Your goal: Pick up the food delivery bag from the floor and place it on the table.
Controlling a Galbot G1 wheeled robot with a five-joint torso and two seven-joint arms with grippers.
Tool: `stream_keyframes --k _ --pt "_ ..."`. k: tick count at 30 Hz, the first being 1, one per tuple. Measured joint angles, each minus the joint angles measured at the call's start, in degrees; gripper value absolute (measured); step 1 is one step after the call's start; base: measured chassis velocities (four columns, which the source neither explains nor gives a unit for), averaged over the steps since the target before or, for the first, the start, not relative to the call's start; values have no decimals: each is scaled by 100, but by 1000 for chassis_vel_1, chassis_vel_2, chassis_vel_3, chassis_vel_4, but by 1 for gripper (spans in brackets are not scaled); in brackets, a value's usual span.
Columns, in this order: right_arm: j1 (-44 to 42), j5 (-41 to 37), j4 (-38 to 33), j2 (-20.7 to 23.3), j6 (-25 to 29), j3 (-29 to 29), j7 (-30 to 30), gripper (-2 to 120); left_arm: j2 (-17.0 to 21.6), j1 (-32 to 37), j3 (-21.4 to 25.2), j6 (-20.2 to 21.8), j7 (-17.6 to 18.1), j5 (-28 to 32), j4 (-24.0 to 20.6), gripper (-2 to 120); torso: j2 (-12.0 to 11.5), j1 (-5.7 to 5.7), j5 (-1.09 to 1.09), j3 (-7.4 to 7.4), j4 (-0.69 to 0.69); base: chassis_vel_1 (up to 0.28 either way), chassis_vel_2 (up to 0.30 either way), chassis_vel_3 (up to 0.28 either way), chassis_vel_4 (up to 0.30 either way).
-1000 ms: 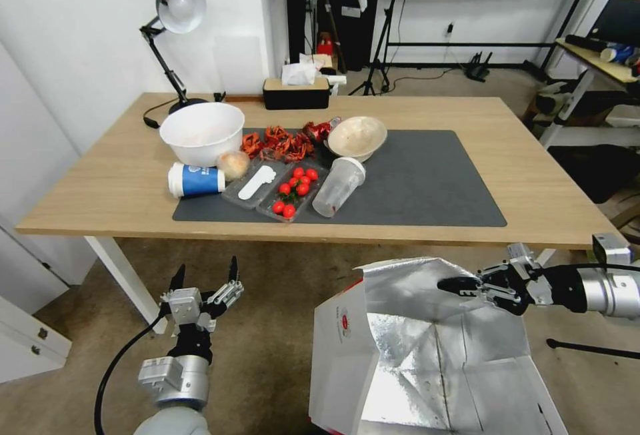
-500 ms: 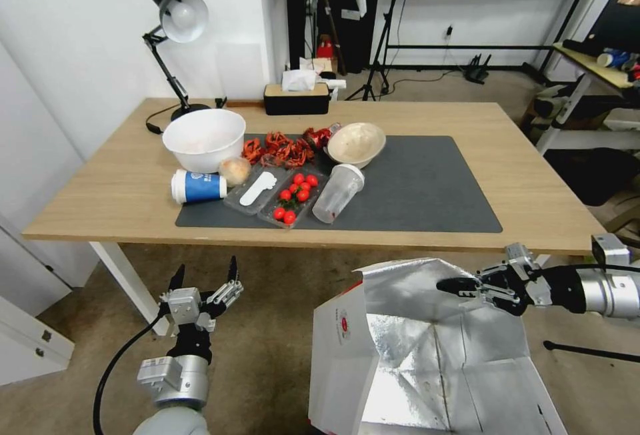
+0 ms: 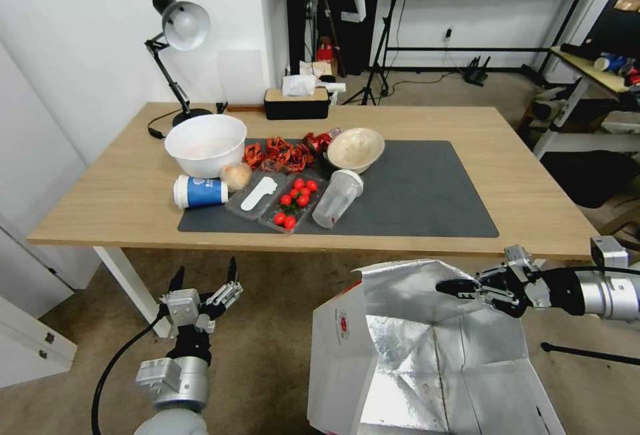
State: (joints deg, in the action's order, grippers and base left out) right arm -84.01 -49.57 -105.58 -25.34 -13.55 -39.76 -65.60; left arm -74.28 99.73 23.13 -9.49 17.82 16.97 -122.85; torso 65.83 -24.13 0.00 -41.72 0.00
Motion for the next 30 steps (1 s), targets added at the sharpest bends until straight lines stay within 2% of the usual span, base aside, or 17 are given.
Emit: stream_keyframes --k 13,20,30 --pt "6 -20 4 -20 -3 3 -17 0 23 -18 14 -13 -3 9 2 100 -33 13 0 19 0 0 0 0 0" --pt "21 -208 20 38 -11 -86 -228 0 34 -23 42 -17 -9 27 14 100 -47 20 1 27 0 0 0 0 0" --pt "-10 -1076 116 641 -152 -621 -473 0 13 -20 43 -38 13 16 -21 100 -62 27 0 35 0 0 0 0 0"
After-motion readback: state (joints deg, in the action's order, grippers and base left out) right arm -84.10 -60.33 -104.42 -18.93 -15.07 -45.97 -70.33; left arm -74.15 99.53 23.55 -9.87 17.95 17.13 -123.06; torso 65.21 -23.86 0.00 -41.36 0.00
